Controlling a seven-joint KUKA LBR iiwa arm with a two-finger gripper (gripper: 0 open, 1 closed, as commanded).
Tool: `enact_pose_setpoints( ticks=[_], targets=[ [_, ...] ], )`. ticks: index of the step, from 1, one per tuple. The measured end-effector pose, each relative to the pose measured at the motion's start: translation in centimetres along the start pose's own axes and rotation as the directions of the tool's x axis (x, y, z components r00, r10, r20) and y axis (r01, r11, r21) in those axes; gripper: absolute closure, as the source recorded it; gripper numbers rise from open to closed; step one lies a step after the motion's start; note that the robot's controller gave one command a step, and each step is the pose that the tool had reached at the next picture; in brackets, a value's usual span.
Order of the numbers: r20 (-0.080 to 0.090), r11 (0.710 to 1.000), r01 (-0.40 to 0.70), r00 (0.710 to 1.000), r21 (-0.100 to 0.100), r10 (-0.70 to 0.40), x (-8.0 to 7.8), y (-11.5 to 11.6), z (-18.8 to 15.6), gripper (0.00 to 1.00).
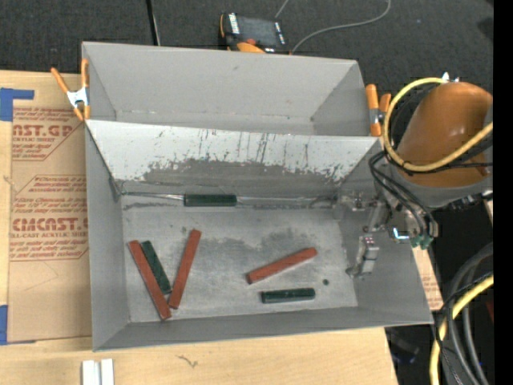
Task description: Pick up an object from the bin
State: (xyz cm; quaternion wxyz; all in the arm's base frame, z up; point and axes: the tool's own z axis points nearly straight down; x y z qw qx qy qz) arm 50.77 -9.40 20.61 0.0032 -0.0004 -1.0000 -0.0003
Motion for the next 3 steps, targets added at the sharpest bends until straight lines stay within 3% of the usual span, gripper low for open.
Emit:
enact_pose_setpoints(
  ticks=[1, 2, 3],
  targets=[
    [0.002, 0.963, 0.269, 0.963, -0.001, -0.269, -1.6, 2.8, 13.0, 0.00],
    [0.008, 0.963, 0.269, 0.963, 0.002, -0.269, -1.8, 2.7, 12.6, 1.00],
    [0.015, 0.959, 0.284, 0.959, 0.006, -0.284, 0.1, 4.0, -4.0, 1.00]
  ],
)
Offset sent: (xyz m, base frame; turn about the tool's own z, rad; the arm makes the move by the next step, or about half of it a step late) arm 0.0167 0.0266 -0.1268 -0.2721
